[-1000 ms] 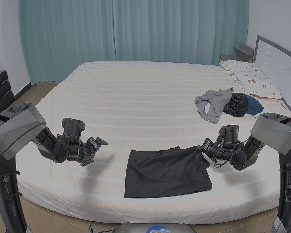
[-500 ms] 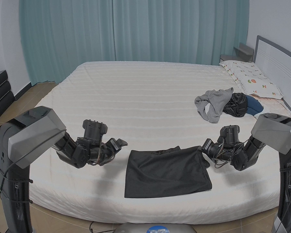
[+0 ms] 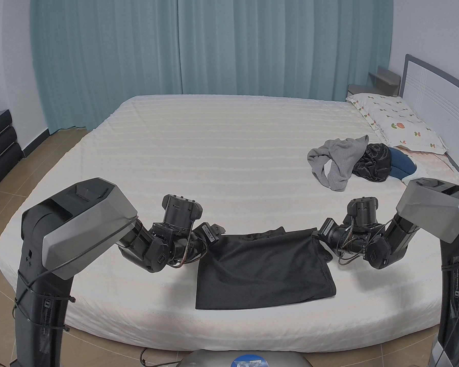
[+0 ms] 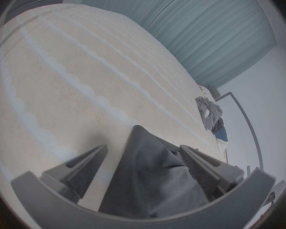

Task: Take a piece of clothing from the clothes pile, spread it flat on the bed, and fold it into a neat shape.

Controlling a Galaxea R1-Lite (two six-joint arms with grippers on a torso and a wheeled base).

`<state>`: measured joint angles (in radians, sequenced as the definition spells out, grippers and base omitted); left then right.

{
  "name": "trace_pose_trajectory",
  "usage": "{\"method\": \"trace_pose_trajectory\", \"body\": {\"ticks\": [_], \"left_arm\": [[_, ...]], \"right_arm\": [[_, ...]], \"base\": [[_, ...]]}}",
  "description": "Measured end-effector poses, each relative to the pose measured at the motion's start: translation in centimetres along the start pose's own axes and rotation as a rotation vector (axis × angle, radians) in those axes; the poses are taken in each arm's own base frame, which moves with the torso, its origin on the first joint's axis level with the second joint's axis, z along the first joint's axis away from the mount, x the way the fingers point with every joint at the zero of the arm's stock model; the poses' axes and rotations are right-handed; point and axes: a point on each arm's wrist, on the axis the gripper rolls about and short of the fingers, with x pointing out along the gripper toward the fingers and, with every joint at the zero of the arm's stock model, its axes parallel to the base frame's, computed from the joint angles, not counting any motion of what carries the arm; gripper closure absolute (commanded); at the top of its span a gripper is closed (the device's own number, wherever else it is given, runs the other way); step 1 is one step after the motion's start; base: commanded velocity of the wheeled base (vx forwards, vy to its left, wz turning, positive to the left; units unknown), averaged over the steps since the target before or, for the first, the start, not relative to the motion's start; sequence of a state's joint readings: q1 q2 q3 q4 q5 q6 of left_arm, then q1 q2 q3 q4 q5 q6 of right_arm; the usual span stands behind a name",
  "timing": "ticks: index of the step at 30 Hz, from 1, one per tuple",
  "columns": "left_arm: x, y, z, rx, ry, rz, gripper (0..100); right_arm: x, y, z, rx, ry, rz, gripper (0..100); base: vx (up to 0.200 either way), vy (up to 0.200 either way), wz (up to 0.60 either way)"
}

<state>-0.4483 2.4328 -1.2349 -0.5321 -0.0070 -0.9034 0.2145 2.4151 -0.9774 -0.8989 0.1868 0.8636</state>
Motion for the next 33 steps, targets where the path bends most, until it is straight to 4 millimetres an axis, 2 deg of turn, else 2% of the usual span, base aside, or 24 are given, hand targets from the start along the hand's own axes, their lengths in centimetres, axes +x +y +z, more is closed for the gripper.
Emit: {"method": "trace_pose_trajectory", "body": {"ticks": [7,16,23,33], "left_arm": [[0.3,0.1,-0.2,-0.004,-0.009,0.012,100],[-0.1,0.1,0.6,-0.015,-0.08,0.053,100],[-0.1,0.8,1.7,-0.034,-0.106,0.061,100],[0.6,1.6,1.6,-0.037,-0.102,0.072,100]], "right_arm": [[-0.4,0.3,0.1,-0.002,-0.007,0.003,100],[-0.8,0.5,0.6,-0.003,-0.029,0.018,100],[-0.5,0.1,1.0,0.0,-0.039,0.02,100],[0.3,-0.4,1.3,0.006,-0.045,0.018,100]], "base": [[0.0,0.0,0.0],[0.0,0.0,0.0],[0.0,0.0,0.0],[0.0,0.0,0.0]]}}
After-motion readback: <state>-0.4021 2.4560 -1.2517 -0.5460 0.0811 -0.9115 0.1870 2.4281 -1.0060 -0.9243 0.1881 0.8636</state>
